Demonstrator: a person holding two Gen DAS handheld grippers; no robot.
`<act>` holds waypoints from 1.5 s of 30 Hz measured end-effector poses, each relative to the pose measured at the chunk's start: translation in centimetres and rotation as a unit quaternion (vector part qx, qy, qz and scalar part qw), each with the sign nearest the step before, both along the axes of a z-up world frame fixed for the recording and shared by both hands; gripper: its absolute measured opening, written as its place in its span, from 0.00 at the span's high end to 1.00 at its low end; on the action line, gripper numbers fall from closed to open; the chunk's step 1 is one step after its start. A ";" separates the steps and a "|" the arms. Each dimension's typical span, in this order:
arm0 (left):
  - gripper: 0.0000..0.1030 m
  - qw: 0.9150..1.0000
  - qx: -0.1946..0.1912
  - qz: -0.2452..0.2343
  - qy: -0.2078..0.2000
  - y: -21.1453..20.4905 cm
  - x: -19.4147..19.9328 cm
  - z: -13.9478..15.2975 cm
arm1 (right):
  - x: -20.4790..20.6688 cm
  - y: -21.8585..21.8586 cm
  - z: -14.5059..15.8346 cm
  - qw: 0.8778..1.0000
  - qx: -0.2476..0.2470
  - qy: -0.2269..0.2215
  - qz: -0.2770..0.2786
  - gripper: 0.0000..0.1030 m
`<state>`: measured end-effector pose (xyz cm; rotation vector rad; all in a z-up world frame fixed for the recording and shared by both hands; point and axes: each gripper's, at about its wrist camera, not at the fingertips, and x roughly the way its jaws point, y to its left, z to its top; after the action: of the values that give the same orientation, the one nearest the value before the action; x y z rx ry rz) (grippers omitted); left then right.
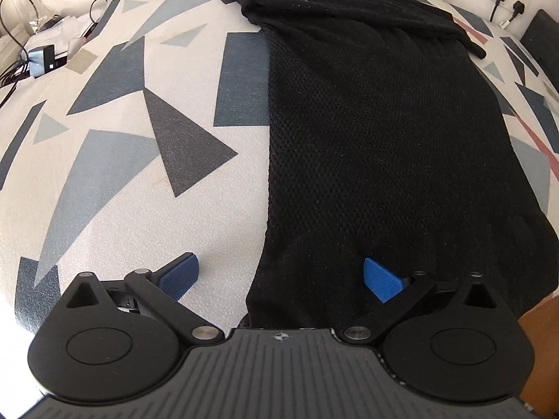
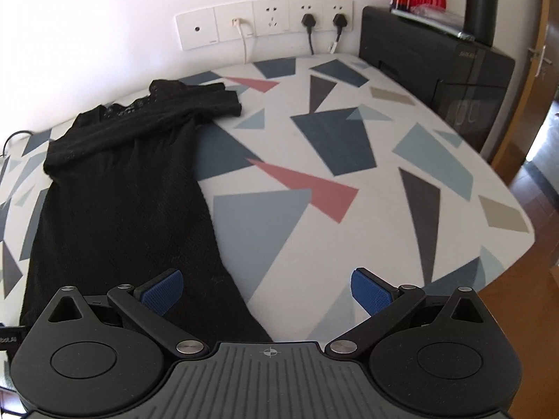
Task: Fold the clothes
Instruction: 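Grasp the shirt hem with both grippers and lift it, then fold the hem over toward the collar with both grippers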
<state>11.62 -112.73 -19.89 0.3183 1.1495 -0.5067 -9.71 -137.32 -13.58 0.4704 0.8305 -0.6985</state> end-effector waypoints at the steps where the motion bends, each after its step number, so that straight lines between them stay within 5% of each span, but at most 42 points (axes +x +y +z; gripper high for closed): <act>1: 0.00 1.000 0.002 -0.001 0.000 -0.1 0.1 0.0 | 0.0 -0.1 -0.2 1.000 0.003 -0.001 0.006 0.01; 4: 0.00 1.000 0.009 0.000 0.001 -0.5 0.4 -0.1 | 0.3 0.0 -1.5 1.000 0.002 -0.001 0.014 0.04; 8: 0.00 1.000 0.005 0.001 -0.004 -0.6 0.4 -0.3 | 1.2 0.3 -3.8 0.999 0.031 0.019 0.035 0.23; 16: 0.00 1.000 0.004 0.006 -0.008 -0.9 0.4 -0.2 | 2.5 2.1 -5.0 0.996 -0.011 0.032 0.084 0.32; 23: 0.00 1.000 -0.001 -0.019 -0.014 -1.7 0.0 -0.2 | 2.3 1.8 -4.7 0.996 -0.016 0.013 0.089 0.71; 26: 0.15 0.999 -0.013 -0.043 -0.021 -1.8 -0.7 0.2 | 2.1 1.4 -4.5 0.996 0.000 0.006 0.093 0.95; 31: 0.88 0.996 -0.032 -0.085 -0.014 -1.6 -2.0 1.3 | 1.2 1.1 -4.2 0.996 0.040 -0.016 0.082 0.98; 39: 0.93 0.994 -0.088 -0.055 0.047 1.9 -3.8 1.7 | -2.8 1.7 -3.0 0.992 0.080 -0.054 0.075 0.98; 45: 0.93 0.987 -0.139 -0.074 0.018 4.8 -7.0 5.4 | -7.7 2.9 -0.5 0.984 0.107 -0.107 0.093 0.98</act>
<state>4.58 -107.89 -14.52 0.1531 1.0795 -0.7971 -17.45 -134.40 -14.05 0.6402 0.7374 -0.3795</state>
